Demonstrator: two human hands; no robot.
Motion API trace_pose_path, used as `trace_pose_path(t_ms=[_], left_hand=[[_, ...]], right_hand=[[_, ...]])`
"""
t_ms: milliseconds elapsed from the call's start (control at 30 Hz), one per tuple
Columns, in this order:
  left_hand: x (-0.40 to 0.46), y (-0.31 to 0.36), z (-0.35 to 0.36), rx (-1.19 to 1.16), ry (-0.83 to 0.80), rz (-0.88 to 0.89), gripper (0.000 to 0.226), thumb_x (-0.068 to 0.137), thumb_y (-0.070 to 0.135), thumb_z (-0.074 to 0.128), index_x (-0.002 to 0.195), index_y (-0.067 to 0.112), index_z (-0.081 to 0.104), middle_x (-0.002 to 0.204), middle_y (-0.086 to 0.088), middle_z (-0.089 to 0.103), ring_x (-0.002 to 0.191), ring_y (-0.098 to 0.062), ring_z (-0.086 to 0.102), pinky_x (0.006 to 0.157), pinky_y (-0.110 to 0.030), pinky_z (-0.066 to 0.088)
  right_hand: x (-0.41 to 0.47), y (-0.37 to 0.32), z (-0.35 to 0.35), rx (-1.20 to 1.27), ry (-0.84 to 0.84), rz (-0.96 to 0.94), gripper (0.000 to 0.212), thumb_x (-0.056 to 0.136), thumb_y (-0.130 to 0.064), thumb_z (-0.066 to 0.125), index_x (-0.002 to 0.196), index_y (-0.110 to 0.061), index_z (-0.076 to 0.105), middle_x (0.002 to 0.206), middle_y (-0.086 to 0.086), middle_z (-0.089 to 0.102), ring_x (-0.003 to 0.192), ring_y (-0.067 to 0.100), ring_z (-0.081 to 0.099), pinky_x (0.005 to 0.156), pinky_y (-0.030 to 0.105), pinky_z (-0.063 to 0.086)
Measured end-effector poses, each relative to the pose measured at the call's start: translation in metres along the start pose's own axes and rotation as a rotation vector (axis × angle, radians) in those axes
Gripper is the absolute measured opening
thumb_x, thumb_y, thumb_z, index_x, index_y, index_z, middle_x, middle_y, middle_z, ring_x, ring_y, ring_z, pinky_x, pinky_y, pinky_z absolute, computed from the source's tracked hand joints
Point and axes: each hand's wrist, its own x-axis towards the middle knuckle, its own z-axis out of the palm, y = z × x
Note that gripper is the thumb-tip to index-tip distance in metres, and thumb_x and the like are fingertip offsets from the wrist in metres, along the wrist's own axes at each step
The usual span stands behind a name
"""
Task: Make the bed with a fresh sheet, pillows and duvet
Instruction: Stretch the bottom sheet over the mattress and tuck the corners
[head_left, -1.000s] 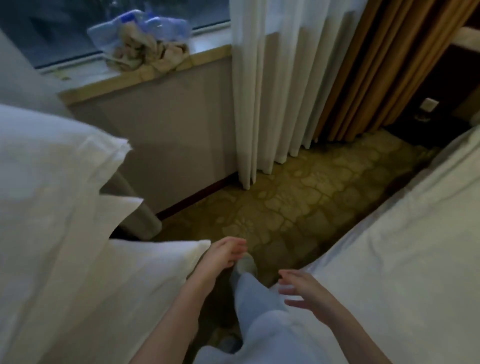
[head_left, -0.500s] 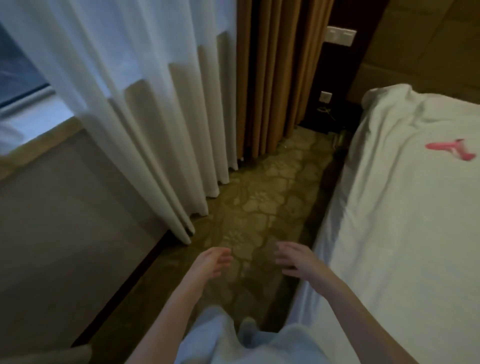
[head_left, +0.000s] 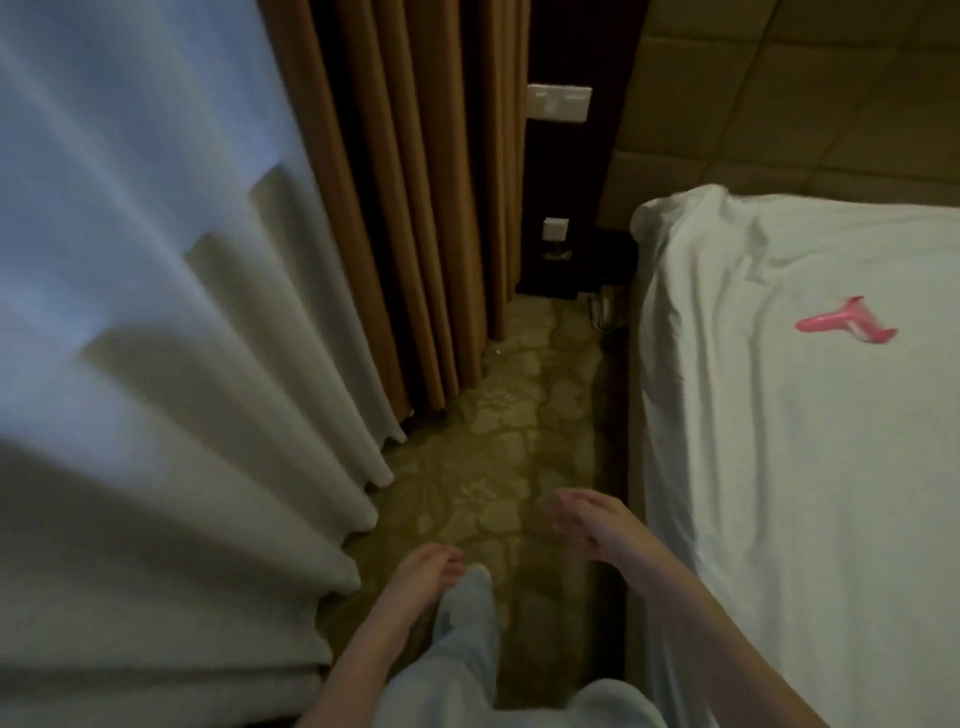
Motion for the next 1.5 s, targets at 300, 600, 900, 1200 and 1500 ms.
trace_pose_path(t_ms=[300, 600, 900, 1200, 1500], left_hand=[[0.126, 0.238, 0.02, 0.216, -0.241, 0.153, 0.034, 0.103, 0.011, 0.034, 0.123, -0.008, 0.053, 0.083, -0.004, 0.057, 0.067, -0.008, 0.054, 0.047, -0.007, 0.04], [0.269, 0.423, 0.068, 0.267, -0.272, 0.201, 0.032, 0.103, 0.02, 0.034, 0.114, 0.008, 0.061, 0.1, -0.002, 0.066, 0.085, -0.011, 0.06, 0.067, -0.019, 0.043], [0.381, 0.566, 0.104, 0.299, -0.205, 0.131, 0.027, 0.102, 0.019, 0.037, 0.104, 0.011, 0.062, 0.085, 0.002, 0.064, 0.072, -0.007, 0.057, 0.06, -0.02, 0.037], [0.497, 0.712, 0.19, 0.428, -0.309, 0.149, 0.026, 0.102, 0.02, 0.037, 0.095, 0.017, 0.062, 0.091, 0.0, 0.067, 0.082, -0.01, 0.06, 0.066, -0.022, 0.04], [0.566, 0.843, 0.333, 0.702, -0.584, 0.187, 0.023, 0.102, 0.018, 0.038, 0.097, 0.016, 0.06, 0.085, 0.004, 0.064, 0.073, -0.005, 0.057, 0.062, -0.017, 0.038]], right_hand=[[0.119, -0.098, -0.055, 0.235, 0.286, 0.069, 0.017, 0.101, -0.015, 0.045, 0.112, -0.014, 0.058, 0.089, 0.004, 0.066, 0.077, 0.014, 0.062, 0.062, 0.023, 0.048], [0.282, -0.217, -0.14, 0.284, 0.351, 0.106, 0.019, 0.102, -0.022, 0.045, 0.116, -0.019, 0.057, 0.097, 0.003, 0.068, 0.084, 0.016, 0.062, 0.068, 0.026, 0.048], [0.413, -0.378, -0.234, 0.204, 0.344, -0.034, 0.023, 0.103, -0.022, 0.041, 0.119, -0.019, 0.058, 0.098, -0.003, 0.067, 0.087, 0.014, 0.061, 0.068, 0.022, 0.047], [0.533, -0.48, -0.329, 0.275, 0.405, -0.053, 0.017, 0.101, -0.022, 0.044, 0.102, -0.022, 0.061, 0.097, 0.0, 0.068, 0.081, 0.013, 0.06, 0.062, 0.02, 0.042], [0.578, -0.501, -0.419, 0.525, 0.565, 0.106, 0.019, 0.099, -0.017, 0.048, 0.105, -0.018, 0.066, 0.096, 0.001, 0.07, 0.092, 0.015, 0.064, 0.078, 0.026, 0.047]])
